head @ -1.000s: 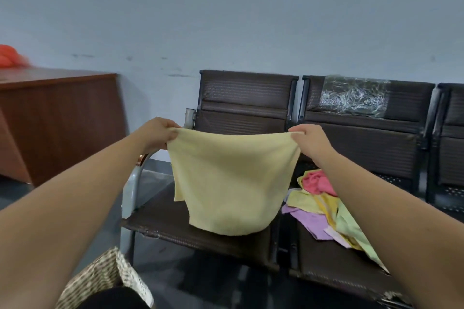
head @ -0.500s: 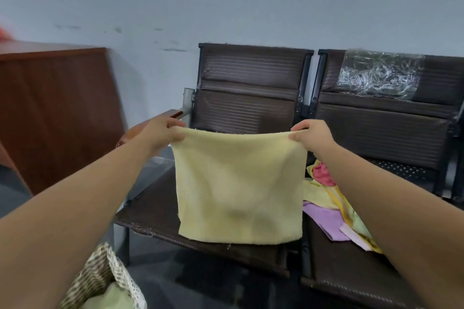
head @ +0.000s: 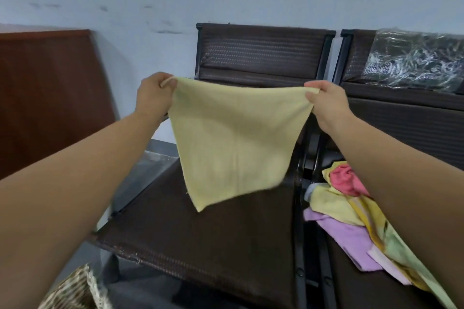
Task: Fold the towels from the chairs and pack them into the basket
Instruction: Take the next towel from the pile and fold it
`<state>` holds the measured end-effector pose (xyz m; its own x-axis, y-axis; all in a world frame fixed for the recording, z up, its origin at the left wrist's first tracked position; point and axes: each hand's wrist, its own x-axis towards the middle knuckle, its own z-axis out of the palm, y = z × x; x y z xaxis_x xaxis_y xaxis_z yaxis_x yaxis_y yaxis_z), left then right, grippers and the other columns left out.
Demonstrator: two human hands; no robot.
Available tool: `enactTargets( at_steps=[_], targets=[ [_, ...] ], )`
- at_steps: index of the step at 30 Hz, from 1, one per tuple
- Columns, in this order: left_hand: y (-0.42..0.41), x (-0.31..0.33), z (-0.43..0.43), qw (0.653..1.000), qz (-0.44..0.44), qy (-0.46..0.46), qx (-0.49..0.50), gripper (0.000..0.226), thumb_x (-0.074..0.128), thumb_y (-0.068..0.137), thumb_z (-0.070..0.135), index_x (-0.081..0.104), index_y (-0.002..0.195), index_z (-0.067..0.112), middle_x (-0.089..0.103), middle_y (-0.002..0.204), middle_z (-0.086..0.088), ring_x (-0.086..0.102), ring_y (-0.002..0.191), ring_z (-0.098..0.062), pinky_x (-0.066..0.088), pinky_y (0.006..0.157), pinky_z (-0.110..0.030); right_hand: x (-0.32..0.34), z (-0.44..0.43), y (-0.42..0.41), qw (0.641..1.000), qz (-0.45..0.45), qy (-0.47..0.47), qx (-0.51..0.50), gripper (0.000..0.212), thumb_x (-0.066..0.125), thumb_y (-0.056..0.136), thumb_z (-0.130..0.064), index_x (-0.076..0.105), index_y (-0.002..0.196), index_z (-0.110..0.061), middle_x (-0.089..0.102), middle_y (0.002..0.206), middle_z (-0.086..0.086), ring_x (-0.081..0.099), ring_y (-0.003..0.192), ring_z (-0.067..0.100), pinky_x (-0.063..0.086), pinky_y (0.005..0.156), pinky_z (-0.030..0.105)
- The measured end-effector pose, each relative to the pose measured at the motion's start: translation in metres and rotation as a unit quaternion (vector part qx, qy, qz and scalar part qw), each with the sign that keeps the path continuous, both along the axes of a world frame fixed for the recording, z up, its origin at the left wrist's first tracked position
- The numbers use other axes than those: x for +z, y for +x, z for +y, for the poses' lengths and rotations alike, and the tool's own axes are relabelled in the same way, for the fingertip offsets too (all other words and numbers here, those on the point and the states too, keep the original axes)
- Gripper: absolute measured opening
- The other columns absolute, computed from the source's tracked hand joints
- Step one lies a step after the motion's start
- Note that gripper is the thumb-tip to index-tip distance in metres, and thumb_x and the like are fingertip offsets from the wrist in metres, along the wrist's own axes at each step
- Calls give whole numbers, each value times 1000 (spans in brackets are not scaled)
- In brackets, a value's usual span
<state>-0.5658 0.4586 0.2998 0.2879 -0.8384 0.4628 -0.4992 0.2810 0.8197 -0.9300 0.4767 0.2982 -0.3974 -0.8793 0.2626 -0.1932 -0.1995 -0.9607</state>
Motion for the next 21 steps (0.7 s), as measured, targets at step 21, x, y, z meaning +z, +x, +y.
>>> enactTargets(
  at_steps=[21],
  targets=[
    [46, -165, 195, 898, -224, 344, -158, 12, 82, 80, 29, 78, 90, 22, 68, 76, 11, 59, 69, -3, 42, 60, -17, -190, 193, 5, 913, 118, 380, 86, 18, 64, 84, 8, 72, 86, -8, 57, 73, 10, 48, 62, 19, 35, 44, 21]
  ],
)
